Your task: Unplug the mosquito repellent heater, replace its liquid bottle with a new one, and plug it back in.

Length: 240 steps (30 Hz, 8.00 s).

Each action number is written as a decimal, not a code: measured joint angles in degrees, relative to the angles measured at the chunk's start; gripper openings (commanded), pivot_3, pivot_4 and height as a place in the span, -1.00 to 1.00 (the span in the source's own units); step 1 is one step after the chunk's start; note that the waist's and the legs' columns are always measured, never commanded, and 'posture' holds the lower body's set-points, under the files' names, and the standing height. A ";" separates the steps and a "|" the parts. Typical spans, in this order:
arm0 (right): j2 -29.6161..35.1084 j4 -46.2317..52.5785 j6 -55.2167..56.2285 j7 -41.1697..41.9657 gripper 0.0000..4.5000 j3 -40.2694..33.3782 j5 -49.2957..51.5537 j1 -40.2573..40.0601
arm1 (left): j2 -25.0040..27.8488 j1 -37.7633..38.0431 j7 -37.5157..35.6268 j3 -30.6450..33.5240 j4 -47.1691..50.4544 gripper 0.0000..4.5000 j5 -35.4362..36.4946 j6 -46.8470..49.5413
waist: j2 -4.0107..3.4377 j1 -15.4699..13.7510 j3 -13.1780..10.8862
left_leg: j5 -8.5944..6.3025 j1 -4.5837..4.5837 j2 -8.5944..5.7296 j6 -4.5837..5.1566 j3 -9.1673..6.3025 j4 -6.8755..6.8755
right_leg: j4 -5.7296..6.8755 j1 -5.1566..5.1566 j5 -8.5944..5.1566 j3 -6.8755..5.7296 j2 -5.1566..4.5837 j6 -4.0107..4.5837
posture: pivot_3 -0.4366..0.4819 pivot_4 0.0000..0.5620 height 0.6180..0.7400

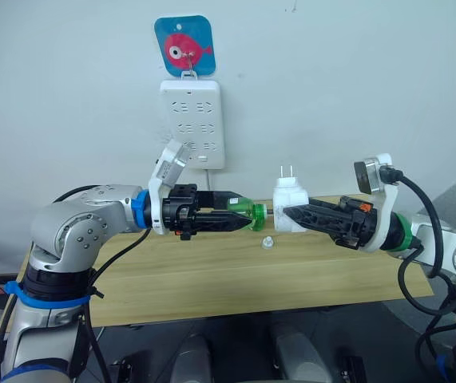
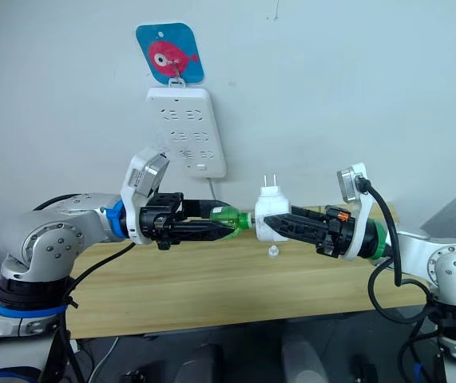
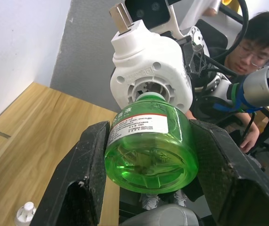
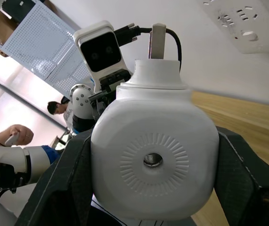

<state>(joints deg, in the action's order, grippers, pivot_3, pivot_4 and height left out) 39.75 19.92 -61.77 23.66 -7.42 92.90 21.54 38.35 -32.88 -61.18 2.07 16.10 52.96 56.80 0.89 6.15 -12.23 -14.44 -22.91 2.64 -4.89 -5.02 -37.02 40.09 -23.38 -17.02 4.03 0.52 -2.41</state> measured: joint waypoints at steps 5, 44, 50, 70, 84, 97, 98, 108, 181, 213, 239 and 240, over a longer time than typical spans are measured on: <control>-0.17 0.55 0.04 -0.01 0.32 1.02 0.35 0.12 | -0.18 0.06 -0.74 -1.09 0.22 0.03 -0.91 -1.52 | 0.00 -0.04 0.00 | 0.00 -0.01 0.00 0.00 0.00 0.00 | 0.00 0.00 0.00 0.00 0.00 0.00 | -0.27 -0.43 0.75; 0.53 -0.19 -2.55 -6.74 1.00 5.37 5.81 2.10 | -5.62 -0.03 0.18 -5.02 0.97 0.03 -5.09 -6.00 | 0.01 -0.06 0.02 | 0.00 -0.01 -0.01 0.00 0.00 -0.02 | 0.00 0.01 0.00 0.00 -0.01 0.00 | -0.29 -0.45 0.75; 2.23 0.37 -2.33 -7.32 1.00 5.32 6.14 1.78 | -7.33 -0.16 3.26 -3.81 -1.49 0.03 -5.00 -6.32 | 0.01 -0.04 0.03 | 0.00 -0.01 -0.01 0.00 -0.01 -0.03 | 0.01 0.01 0.00 0.00 -0.01 0.00 | -0.31 -0.46 0.75; 15.69 0.78 17.64 25.16 -1.00 6.16 -42.09 -3.18 | -2.03 -3.25 -1.24 -0.67 -6.42 0.03 4.81 6.80 | 0.03 0.50 0.05 | 0.00 0.05 -0.02 -0.01 0.00 -0.06 | 0.00 0.04 0.00 -0.02 0.00 -0.01 | -0.40 -0.46 0.75; 5.19 4.27 14.40 29.26 -1.00 10.66 -42.89 4.29 | -1.47 -4.04 -3.98 -1.91 -6.38 0.03 5.49 8.85 | 0.03 0.89 0.05 | 0.12 0.01 -0.02 -0.20 -0.02 -0.05 | 0.02 0.04 0.00 -0.08 -0.07 0.00 | -0.40 -0.45 0.75; 2.31 12.30 2.95 16.66 -1.00 5.37 -20.36 5.79 | -4.09 -3.92 -0.58 -2.55 -8.29 0.03 -0.77 1.82 | 0.03 0.99 0.05 | 0.02 0.02 -0.02 -0.03 -0.01 -0.05 | 0.03 0.04 0.00 -0.07 -0.07 0.00 | -0.42 -0.44 0.75; 2.13 12.26 2.65 15.38 -1.00 5.06 -18.75 6.72 | -4.12 -3.91 -0.61 -3.03 -8.30 0.03 -1.70 1.14 | 0.03 1.05 0.05 | 0.02 0.02 -0.02 -0.03 -0.01 -0.05 | 0.04 0.04 0.00 -0.07 -0.07 0.00 | -0.42 -0.44 0.75; 0.18 8.50 2.70 8.98 -1.00 4.39 -15.63 11.16 | -1.49 -2.60 -5.95 -7.73 -5.35 0.03 -5.87 -3.23 | 0.03 1.49 0.05 | 0.01 0.01 -0.01 -0.01 -0.03 -0.03 | 0.03 0.04 0.00 -0.09 -0.06 0.00 | -0.39 -0.45 0.75; -23.80 16.78 23.34 -29.98 1.00 -5.79 -8.42 -18.09 | -22.17 -1.68 24.36 8.12 -10.02 0.02 8.22 2.68 | -0.02 2.19 0.24 | 0.02 0.07 0.00 -0.03 0.01 -0.05 | 0.23 0.04 -0.01 0.00 -0.02 -0.01 | -0.52 -0.47 0.75; -36.72 14.73 33.50 -43.48 0.85 4.70 -8.75 -6.87 | -26.52 -1.41 27.90 7.10 -11.77 0.02 10.69 -1.80 | -0.09 3.44 0.51 | 0.13 0.05 -0.02 -0.23 -0.03 -0.07 | 0.28 0.04 -0.01 -0.01 -0.03 -0.01 | -0.52 -0.50 0.75; -34.59 13.68 33.81 -43.62 0.33 5.39 -6.64 -7.28 | -13.88 4.55 18.76 -1.35 -6.57 1.00 -2.78 -7.99 | -0.14 3.51 0.54 | 0.09 0.08 0.00 -0.16 -0.02 -0.01 | 0.28 0.02 -0.02 0.04 0.00 0.00 | -0.51 -0.46 0.75; -33.10 13.73 33.63 -43.48 0.33 5.35 -7.48 -7.28 | -12.71 5.58 18.42 -0.93 -6.17 1.00 -3.68 -8.89 | -0.13 3.50 0.54 | 0.03 0.08 0.00 -0.05 -0.02 -0.01 | 0.27 0.02 -0.02 0.04 -0.01 0.00 | -0.51 -0.46 0.75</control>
<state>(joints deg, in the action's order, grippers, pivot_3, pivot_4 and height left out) 6.65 33.65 -28.13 -19.82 -2.08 85.41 14.27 25.64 -27.29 -42.75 1.14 9.93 49.28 47.92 0.75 9.65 -11.69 -14.41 -22.83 2.64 -4.94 -5.04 -37.03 40.36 -23.36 -17.04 4.07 0.52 -2.42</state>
